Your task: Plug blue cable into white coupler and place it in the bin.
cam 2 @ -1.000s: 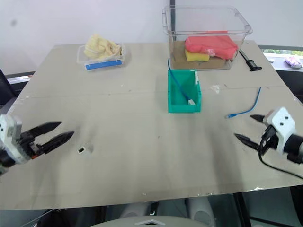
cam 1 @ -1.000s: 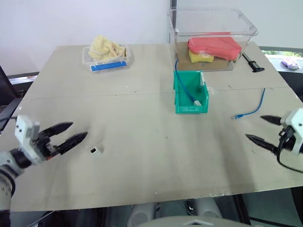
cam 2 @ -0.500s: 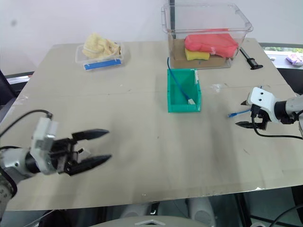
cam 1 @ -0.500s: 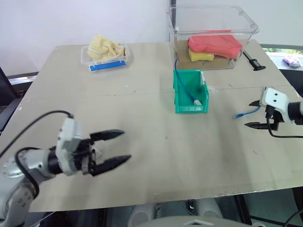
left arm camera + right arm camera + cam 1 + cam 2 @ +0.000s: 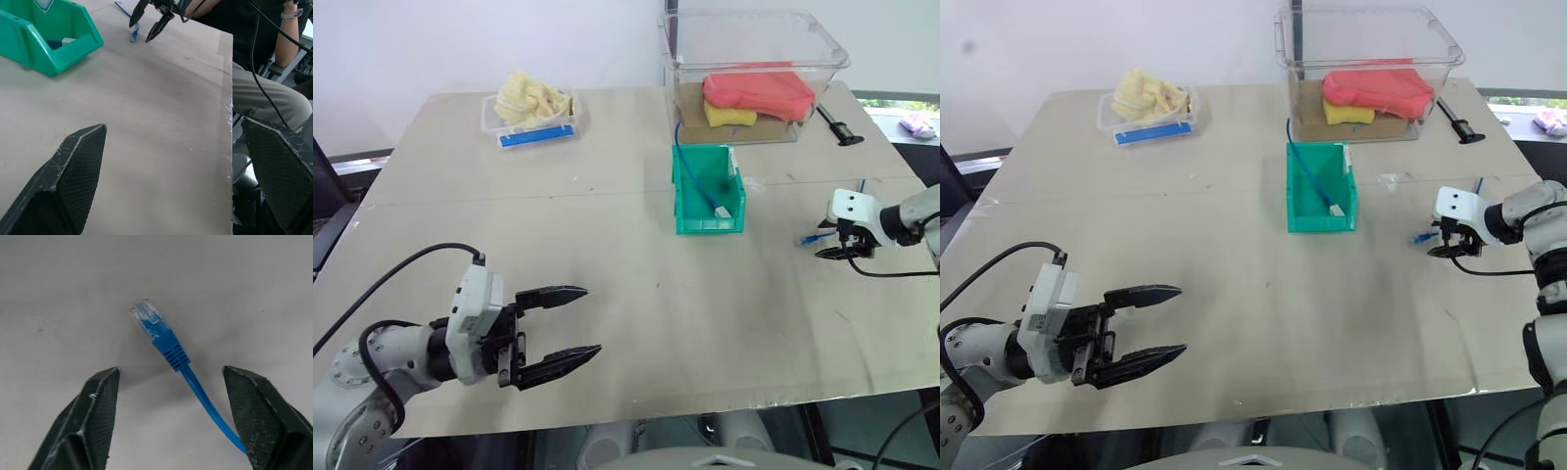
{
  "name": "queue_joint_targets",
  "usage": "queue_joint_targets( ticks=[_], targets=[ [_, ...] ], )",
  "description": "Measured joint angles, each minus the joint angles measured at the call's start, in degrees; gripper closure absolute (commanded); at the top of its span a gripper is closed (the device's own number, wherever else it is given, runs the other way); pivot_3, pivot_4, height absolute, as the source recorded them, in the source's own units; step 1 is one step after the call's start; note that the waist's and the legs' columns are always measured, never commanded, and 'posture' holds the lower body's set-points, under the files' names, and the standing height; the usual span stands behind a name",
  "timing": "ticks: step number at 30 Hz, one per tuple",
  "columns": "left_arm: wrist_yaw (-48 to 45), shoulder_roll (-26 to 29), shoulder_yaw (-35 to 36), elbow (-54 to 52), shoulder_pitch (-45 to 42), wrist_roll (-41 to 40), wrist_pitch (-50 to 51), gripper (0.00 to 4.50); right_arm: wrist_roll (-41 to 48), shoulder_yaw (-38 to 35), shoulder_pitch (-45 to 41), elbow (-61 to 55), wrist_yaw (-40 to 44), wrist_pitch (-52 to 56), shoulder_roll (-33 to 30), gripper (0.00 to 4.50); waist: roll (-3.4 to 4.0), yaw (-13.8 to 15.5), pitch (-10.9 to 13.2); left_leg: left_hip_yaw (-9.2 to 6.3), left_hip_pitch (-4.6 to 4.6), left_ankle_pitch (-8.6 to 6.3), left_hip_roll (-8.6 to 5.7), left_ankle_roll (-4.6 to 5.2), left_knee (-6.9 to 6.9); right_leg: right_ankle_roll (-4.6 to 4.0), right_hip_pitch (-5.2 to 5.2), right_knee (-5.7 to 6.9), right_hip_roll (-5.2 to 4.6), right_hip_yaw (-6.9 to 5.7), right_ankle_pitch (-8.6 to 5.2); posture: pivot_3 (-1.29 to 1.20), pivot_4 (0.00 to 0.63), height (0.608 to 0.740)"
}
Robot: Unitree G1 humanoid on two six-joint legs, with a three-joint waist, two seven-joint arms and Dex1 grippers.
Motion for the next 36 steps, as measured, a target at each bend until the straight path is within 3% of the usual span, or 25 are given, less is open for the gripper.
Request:
queue_joint_targets(
  ticks=[4,5,11,14,20,24,27,31,34,35,36],
  targets=[
    [1.18,-0.40,-1.34,-0.64,-0.32,0.29,-0.32,0.00,-0.99,0.20,-1.27,2.82,0.22,-1.41,1.68,4.37,-0.09,-0.76,-0.05,-0.01,0.13,0.00,0.00,0.00,0.05,-0.03,0.16,0.00,0.00,0.00,0.02,0.00,0.150,0.740],
    [1.70,-0.59,-1.47,-1.04,-0.43,0.36,-0.51,0.00,-0.98,0.10,-1.28,3.17,0.32,-1.67,1.90,4.47,-0.10,-0.86,-0.06,-0.02,0.15,0.00,0.00,0.00,0.07,-0.03,0.19,0.00,0.00,0.00,0.02,0.00,0.150,0.740],
    [3.53,-2.46,-4.08,-1.45,-0.80,1.88,-1.68,0.00,0.09,-0.95,0.47,-0.72,1.97,-0.72,1.74,4.47,-0.09,-1.01,-0.06,-0.09,0.17,0.00,0.01,0.00,0.05,-0.02,0.21,0.03,0.02,-0.03,0.06,0.00,0.150,0.740],
    [4.44,-3.30,-5.54,-1.27,-1.38,3.07,-2.55,0.00,2.61,-2.14,6.85,-14.09,5.25,4.06,0.56,4.47,-0.03,-0.87,-0.03,-0.22,0.09,0.00,0.02,0.00,0.01,0.11,0.13,0.03,0.02,-0.08,0.13,0.00,0.150,0.740],
    [5.51,-4.22,-8.99,1.76,-2.75,8.97,-5.41,0.00,6.38,-0.02,22.38,-58.75,5.27,29.38,2.68,4.47,0.07,-0.80,0.01,-0.44,0.05,-0.01,0.05,-0.01,-0.03,0.16,-0.01,0.09,0.07,-0.07,0.13,0.00,0.150,0.740],
    [5.66,-4.34,-11.46,3.22,-4.79,11.45,-6.89,0.00,4.46,7.74,22.86,-69.51,1.00,39.71,11.06,4.47,0.06,-0.68,0.01,-0.45,0.06,-0.01,0.04,-0.02,0.07,0.15,0.01,0.15,0.08,-0.08,0.12,0.00,0.150,0.740],
    [5.61,-4.26,-12.47,4.39,-5.34,12.74,-7.46,0.00,3.03,9.94,21.05,-70.34,-1.07,42.85,12.67,4.47,-0.04,-0.28,-0.05,-0.48,0.05,-0.01,-0.01,-0.02,0.08,0.13,0.02,0.13,0.03,-0.11,0.11,0.00,0.150,0.740],
    [6.29,-3.82,-14.67,5.19,-7.75,15.48,-7.48,0.00,3.04,10.59,20.10,-69.81,-3.40,44.85,14.96,3.00,-0.06,-0.26,-0.06,-0.49,0.05,-0.01,0.00,-0.03,0.03,0.15,0.01,0.13,0.04,-0.15,0.13,0.00,0.150,0.740],
    [9.26,-3.47,-17.61,5.20,-10.33,18.26,-5.67,0.00,5.42,8.97,21.16,-69.38,-4.29,44.80,15.12,1.59,-0.05,-0.25,-0.06,-0.50,0.02,-0.01,0.00,-0.04,0.02,0.15,0.00,0.13,0.05,-0.16,0.14,0.00,0.150,0.740],
    [10.36,-3.08,-19.06,5.30,-11.92,18.85,-4.28,0.00,7.58,6.87,22.93,-69.70,-4.75,44.70,15.17,1.03,-0.05,-0.13,-0.05,-0.51,0.00,-0.01,0.00,-0.04,0.02,0.15,-0.01,0.12,0.04,-0.17,0.14,0.00,0.150,0.740],
    [10.93,-3.12,-20.05,5.42,-13.27,18.70,-2.91,0.00,9.89,4.53,24.60,-70.21,-5.02,44.56,15.35,0.75,-0.05,0.13,-0.04,-0.52,-0.04,-0.01,-0.02,-0.04,0.02,0.16,-0.03,0.12,0.03,-0.17,0.14,0.00,0.150,0.740]
  ],
)
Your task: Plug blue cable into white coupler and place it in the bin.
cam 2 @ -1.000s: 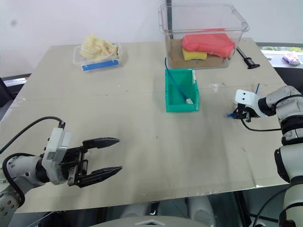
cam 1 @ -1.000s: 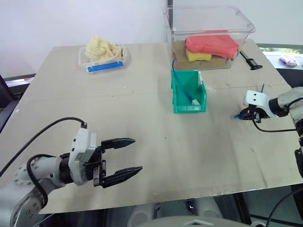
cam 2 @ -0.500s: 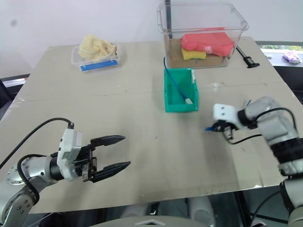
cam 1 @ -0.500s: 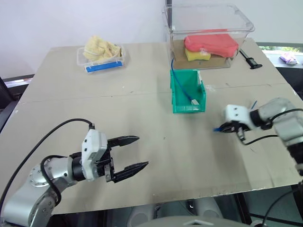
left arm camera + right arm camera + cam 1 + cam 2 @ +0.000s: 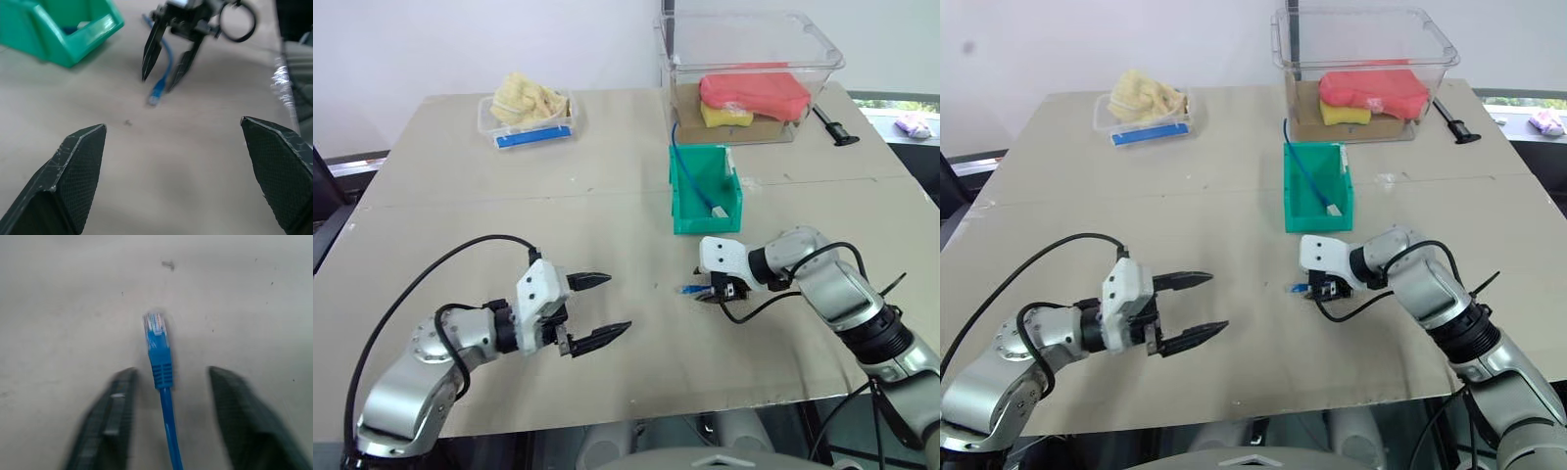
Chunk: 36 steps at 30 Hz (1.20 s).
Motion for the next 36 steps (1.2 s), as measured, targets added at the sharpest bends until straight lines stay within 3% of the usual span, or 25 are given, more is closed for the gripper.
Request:
queue_joint_targets(
  ticks=[1,7,13,18,25,30,32,34,36],
  targets=[
    [0.15,-0.08,-0.84,0.16,-1.22,-0.24,1.11,0.00,2.00,-2.27,1.42,-0.93,-0.21,-0.13,0.14,0.08,0.02,0.20,0.02,-0.02,-0.02,0.00,0.00,0.00,0.01,0.00,0.00,0.00,0.00,0.00,0.00,0.00,0.150,0.740],
    [-0.93,-1.16,-9.17,3.72,-10.80,0.62,3.82,0.00,16.41,-22.33,19.07,-17.27,-3.96,-0.39,-0.72,0.03,0.04,1.15,0.02,0.02,-0.13,-0.01,-0.07,-0.01,0.00,0.02,0.03,-0.08,-0.04,-0.17,-0.01,0.00,0.150,0.740],
    [-3.50,-2.62,-18.71,11.54,-20.29,8.09,1.48,0.00,16.65,-33.32,40.97,-24.64,-8.54,-12.07,-1.00,0.03,0.05,1.39,0.02,0.17,-0.08,0.00,-0.07,0.00,0.04,0.10,0.06,-0.03,-0.01,-0.13,-0.05,0.00,0.150,0.740],
    [-4.65,-6.52,-25.18,19.58,-27.51,14.32,-0.80,0.00,16.54,-39.26,53.38,-28.10,-11.60,-19.17,-0.67,0.03,-0.01,0.52,-0.01,0.23,0.09,0.00,0.01,0.00,0.08,0.29,0.17,0.03,0.04,-0.04,-0.16,0.00,0.150,0.740],
    [-6.32,-11.41,-30.03,29.47,-33.65,20.25,-3.70,0.00,16.51,-43.10,60.14,-29.17,-14.54,-23.63,-0.58,0.03,-0.02,0.55,-0.01,0.22,0.07,0.00,-0.02,0.00,0.09,0.28,0.17,0.02,0.01,-0.03,-0.16,0.00,0.150,0.740],
    [-8.64,-14.32,-32.38,34.62,-37.17,23.22,-7.40,2.21,16.68,-43.20,61.18,-30.91,-17.03,-23.52,-0.63,0.00,-0.01,0.85,-0.02,0.20,0.05,0.00,-0.03,0.00,0.09,0.28,0.17,0.02,0.00,-0.05,-0.16,0.00,0.150,0.740],
    [-10.32,-14.70,-33.07,35.98,-37.79,24.41,-10.25,3.51,17.03,-43.20,61.35,-32.06,-18.17,-23.28,-0.68,0.00,-0.02,0.87,-0.03,0.20,0.05,0.00,-0.03,0.00,0.08,0.28,0.17,0.01,0.00,-0.04,-0.16,0.00,0.150,0.740],
    [-11.40,-14.70,-33.05,36.75,-37.78,24.85,-12.08,4.43,17.08,-43.15,61.98,-32.24,-18.94,-22.52,-0.76,0.00,-0.02,0.91,-0.03,0.19,0.04,0.00,-0.02,0.01,0.08,0.27,0.17,0.01,0.00,-0.04,-0.17,0.00,0.150,0.740],
    [-12.04,-14.66,-33.06,37.23,-37.66,25.02,-13.38,4.43,16.97,-42.85,62.38,-32.52,-19.75,-21.75,-0.80,0.00,-0.02,0.93,-0.04,0.17,0.05,-0.01,-0.02,0.01,0.08,0.27,0.17,0.01,-0.01,-0.04,-0.17,0.00,0.150,0.740]
  ],
)
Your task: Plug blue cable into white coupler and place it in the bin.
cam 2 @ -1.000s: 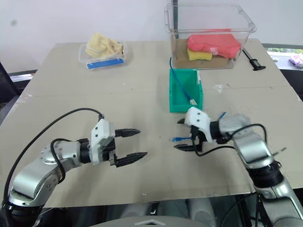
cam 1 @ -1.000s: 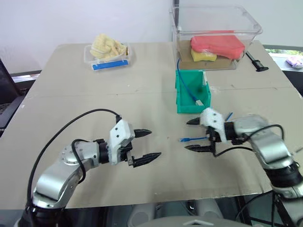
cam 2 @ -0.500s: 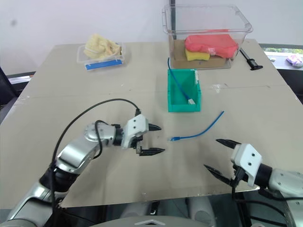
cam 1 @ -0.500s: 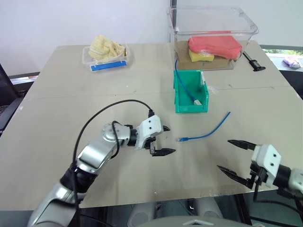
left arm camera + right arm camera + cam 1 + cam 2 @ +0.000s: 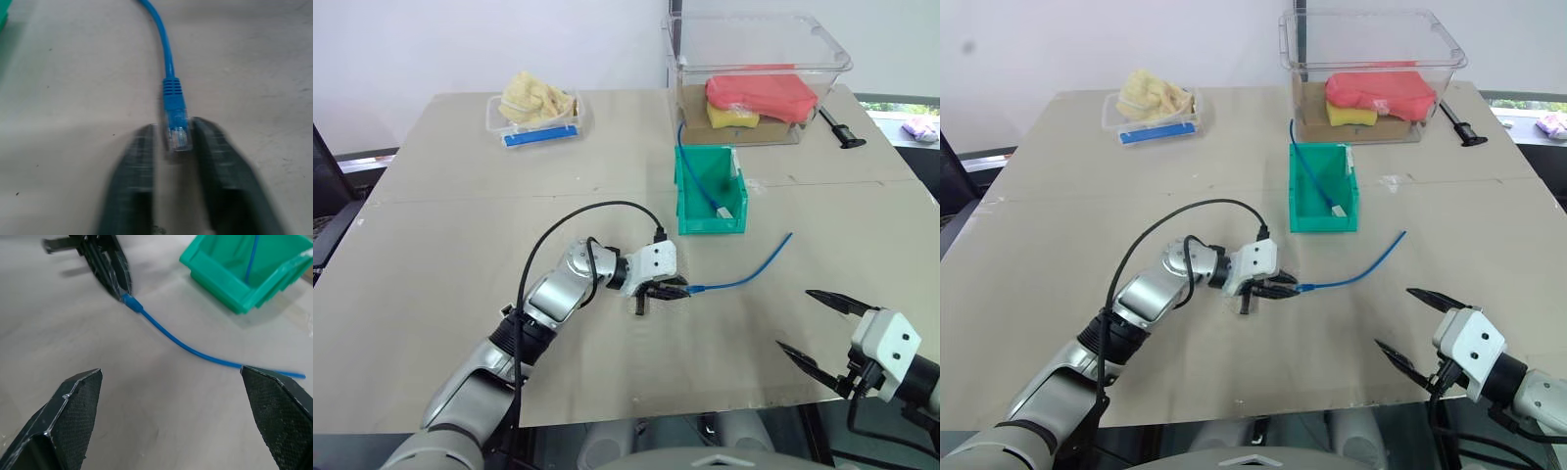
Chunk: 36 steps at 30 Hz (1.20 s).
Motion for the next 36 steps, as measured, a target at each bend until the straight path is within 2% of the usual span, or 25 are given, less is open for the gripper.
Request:
queue_joint_targets(
  ticks=[4,9,10,12,13,14,17,21,25,33,35,36],
  targets=[
    [-0.63,-0.30,0.78,0.99,1.45,0.21,-4.50,4.43,0.66,2.70,-1.20,-1.77,-4.83,6.21,1.34,0.00,-0.02,-0.03,-0.05,-0.14,0.02,0.00,0.03,0.00,0.00,0.00,0.00,0.01,0.00,0.01,0.00,0.00,0.150,0.740],
    [0.44,-4.18,5.92,1.47,4.22,-2.97,-14.18,4.43,13.18,5.99,-9.58,-5.50,-17.03,25.54,8.49,0.00,-0.04,0.33,-0.03,-0.31,-0.05,0.00,0.06,0.00,0.05,-0.20,-0.04,0.00,-0.05,0.01,0.13,0.00,0.150,0.740],
    [2.35,-5.12,8.47,1.51,4.16,-3.18,-17.36,4.43,18.15,6.13,-14.35,-5.77,-22.48,31.97,11.95,0.00,-0.05,0.36,-0.03,-0.30,-0.04,0.00,0.07,0.00,0.05,-0.21,-0.04,0.00,-0.04,0.02,0.13,0.00,0.150,0.740],
    [4.23,-5.86,10.69,1.46,3.82,-3.46,-20.08,4.43,23.47,6.47,-18.37,-5.69,-27.49,36.94,15.01,0.00,0.01,0.57,-0.07,-0.30,0.00,0.00,0.04,0.00,0.02,-0.21,-0.03,0.00,-0.04,0.02,0.13,0.00,0.150,0.740],
    [5.29,-6.19,12.16,1.48,3.85,-3.49,-21.58,4.50,27.12,6.47,-21.17,-5.41,-30.99,39.51,17.58,0.54,0.00,0.58,-0.06,-0.31,-0.04,0.00,0.04,0.00,0.02,-0.23,-0.05,0.00,-0.02,0.00,0.14,0.00,0.150,0.740],
    [6.46,-6.50,13.21,1.49,3.93,-3.46,-23.01,4.50,30.98,6.52,-24.78,-4.85,-34.99,41.49,20.71,0.82,0.01,0.55,-0.06,-0.30,-0.07,0.00,0.04,0.00,0.01,-0.23,-0.10,0.00,-0.02,0.02,0.15,0.00,0.150,0.740],
    [8.67,-7.09,14.34,1.38,4.25,-3.21,-25.21,4.50,38.32,6.93,-32.26,-3.57,-43.13,44.71,24.49,0.82,-0.02,0.64,-0.06,-0.31,-0.16,0.00,-0.03,0.00,0.01,-0.22,-0.14,-0.01,-0.04,0.01,0.16,0.00,0.150,0.740],
    [10.31,-7.18,15.12,1.26,4.69,-2.94,-26.69,4.50,44.30,8.06,-37.72,0.62,-51.49,46.86,27.45,0.82,-0.01,0.79,-0.06,-0.32,-0.17,0.00,-0.17,0.01,0.00,-0.23,-0.17,0.01,-0.06,0.01,0.17,0.00,0.150,0.740],
    [10.89,-7.17,15.25,-0.01,5.09,-2.91,-27.04,4.50,48.31,9.67,-41.48,3.38,-56.11,46.97,28.14,0.82,0.00,0.53,-0.06,-0.31,-0.16,0.01,-0.23,0.01,-0.01,-0.23,-0.17,0.08,-0.04,-0.02,0.16,0.00,0.150,0.740],
    [11.56,-7.28,15.20,-2.11,5.25,-2.91,-26.41,4.50,50.29,11.81,-45.25,8.55,-60.21,45.93,28.18,0.82,0.01,-0.62,-0.06,-0.30,-0.12,0.01,-0.28,0.02,-0.01,-0.22,-0.17,0.13,-0.02,0.00,0.16,0.00,0.150,0.740],
    [11.58,-7.28,15.19,-2.14,5.25,-2.91,-26.02,4.50,50.54,12.12,-45.51,8.67,-60.56,45.38,28.09,1.37,0.01,-0.69,-0.06,-0.29,-0.12,0.01,-0.28,0.02,-0.01,-0.22,-0.17,0.13,-0.01,0.00,0.16,0.00,0.150,0.740],
    [11.58,-7.28,15.19,-2.15,5.25,-2.92,-25.86,4.50,51.06,12.20,-45.55,8.95,-60.92,45.16,28.07,1.81,0.01,-0.69,-0.06,-0.30,-0.12,0.01,-0.28,0.02,-0.02,-0.22,-0.17,0.13,-0.01,0.00,0.16,0.00,0.150,0.740]
  ],
)
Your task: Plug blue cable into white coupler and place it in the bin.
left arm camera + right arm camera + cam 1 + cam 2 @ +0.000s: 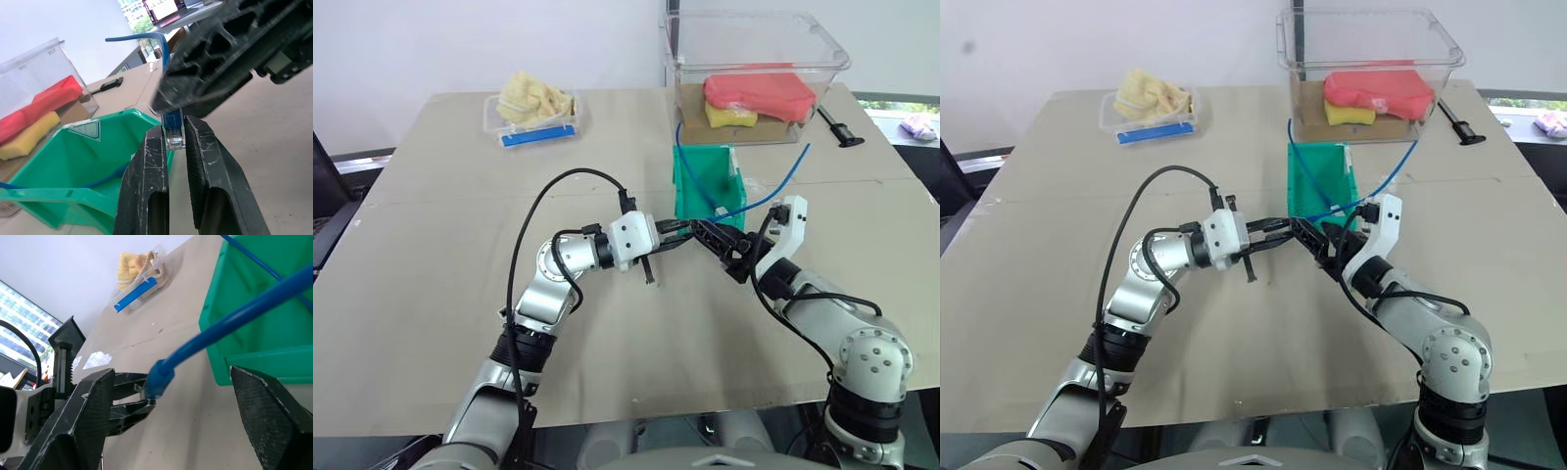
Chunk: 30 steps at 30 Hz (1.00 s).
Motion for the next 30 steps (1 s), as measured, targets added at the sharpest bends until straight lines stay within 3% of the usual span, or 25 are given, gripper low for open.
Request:
queue_joint_targets(
  ticks=[5,6,12,14,15,21,27,30],
  targets=[
    [0.00,0.02,-0.03,-0.45,0.03,0.01,0.53,4.50,2.46,0.15,-0.32,0.82,-0.52,-0.92,-0.56,4.14,0.00,-0.01,0.00,-0.01,0.00,0.00,0.00,0.00,0.00,0.00,0.00,0.00,-0.01,0.01,0.00,0.00,0.150,0.740],
    [-0.01,0.02,-0.06,-0.56,0.05,0.01,0.77,4.50,3.04,0.34,-0.33,0.80,-0.52,-1.05,-0.82,4.43,0.00,-0.01,0.00,-0.01,0.00,0.00,0.01,0.00,0.00,0.00,0.00,0.00,-0.01,0.01,0.00,0.00,0.150,0.740],
    [-0.27,0.40,-0.06,-2.16,0.28,-0.36,2.69,4.50,5.69,1.24,-0.35,0.74,-1.24,-2.19,-2.92,4.43,0.00,-0.02,0.00,0.00,0.00,0.00,0.01,0.00,0.00,0.00,0.00,0.00,0.00,0.01,0.00,0.00,0.150,0.740],
    [-0.89,0.77,0.08,-3.17,0.73,-1.58,4.77,3.52,6.16,1.76,-0.34,0.74,-1.49,-2.30,-3.59,4.50,0.00,-0.04,0.00,-0.01,0.00,0.00,0.01,0.00,0.00,0.00,0.00,0.00,0.00,0.01,0.00,0.00,0.150,0.740],
    [-1.14,0.88,0.22,-3.86,0.97,-2.54,6.55,3.23,6.25,1.99,-0.34,0.76,-1.54,-2.36,-3.85,4.50,0.00,-0.05,0.00,-0.01,0.00,0.00,0.02,0.00,0.00,0.00,0.00,0.00,0.00,0.01,0.00,0.00,0.150,0.740],
    [0.04,4.19,4.41,-10.06,3.07,-8.80,18.67,0.27,6.28,2.09,0.94,0.89,-1.20,-3.52,-6.55,4.50,0.02,-0.13,0.01,-0.05,0.00,0.00,0.06,0.00,-0.01,0.01,-0.01,0.00,0.02,0.01,-0.01,0.00,0.150,0.740],
    [7.32,11.18,19.86,-13.51,4.62,-22.00,40.56,0.27,7.29,0.25,2.32,1.01,3.18,-6.26,-10.81,4.50,0.02,-0.39,0.03,-0.07,0.02,0.00,0.22,0.01,-0.01,0.17,0.00,0.00,0.06,0.00,-0.12,0.00,0.150,0.740],
    [10.11,14.30,26.52,-13.56,5.44,-25.52,46.24,0.27,7.57,-0.54,2.62,1.09,6.44,-7.01,-13.55,4.50,0.02,-0.70,0.04,-0.06,0.02,0.00,0.22,0.00,-0.03,0.17,0.00,-0.02,0.06,0.00,-0.11,0.00,0.150,0.740]
  ],
)
